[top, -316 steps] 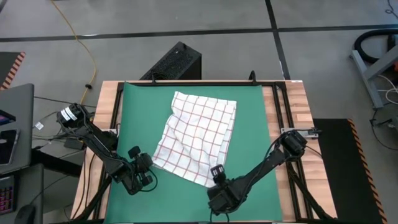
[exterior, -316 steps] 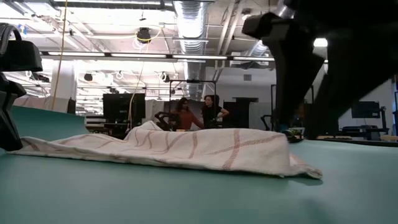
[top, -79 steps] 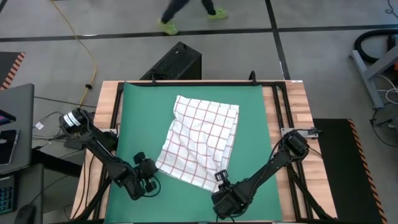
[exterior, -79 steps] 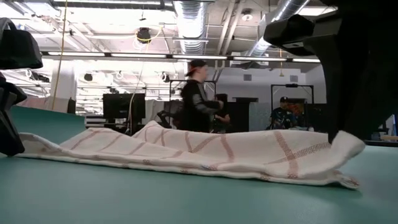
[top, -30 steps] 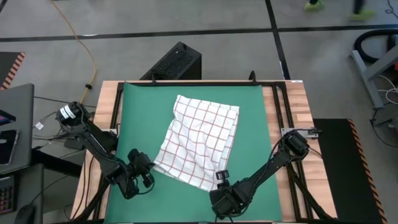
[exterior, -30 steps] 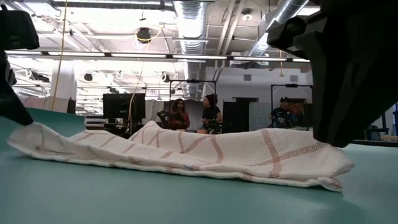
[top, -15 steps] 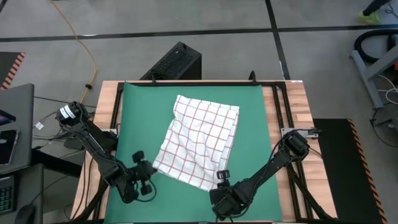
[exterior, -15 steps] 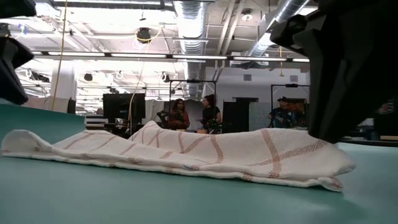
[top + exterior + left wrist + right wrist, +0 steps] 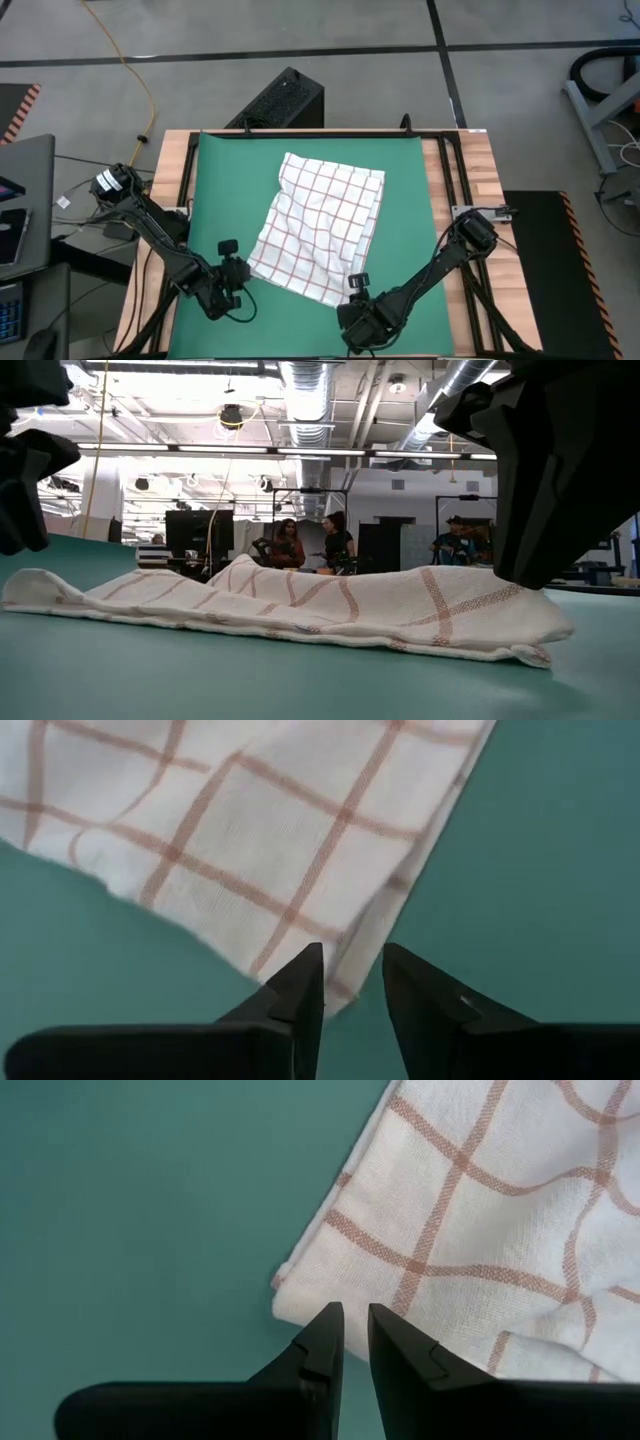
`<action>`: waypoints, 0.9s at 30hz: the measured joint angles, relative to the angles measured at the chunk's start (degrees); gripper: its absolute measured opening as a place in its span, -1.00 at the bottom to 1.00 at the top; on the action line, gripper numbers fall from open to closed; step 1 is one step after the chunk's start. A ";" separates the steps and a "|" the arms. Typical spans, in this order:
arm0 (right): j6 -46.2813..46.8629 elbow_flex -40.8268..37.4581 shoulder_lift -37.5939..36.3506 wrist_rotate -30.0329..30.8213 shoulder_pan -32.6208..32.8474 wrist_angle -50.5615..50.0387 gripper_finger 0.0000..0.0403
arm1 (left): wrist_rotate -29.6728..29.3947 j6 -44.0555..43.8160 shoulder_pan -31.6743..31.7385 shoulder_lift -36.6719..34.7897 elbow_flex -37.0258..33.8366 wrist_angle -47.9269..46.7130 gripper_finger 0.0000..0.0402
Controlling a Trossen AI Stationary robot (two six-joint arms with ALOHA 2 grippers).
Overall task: Roll towel
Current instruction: Roll the white stripe towel
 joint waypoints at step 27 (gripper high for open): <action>-0.02 0.00 0.00 0.02 -0.39 -0.31 -0.64 | 3.55 8.92 4.30 2.72 -2.59 4.04 -0.57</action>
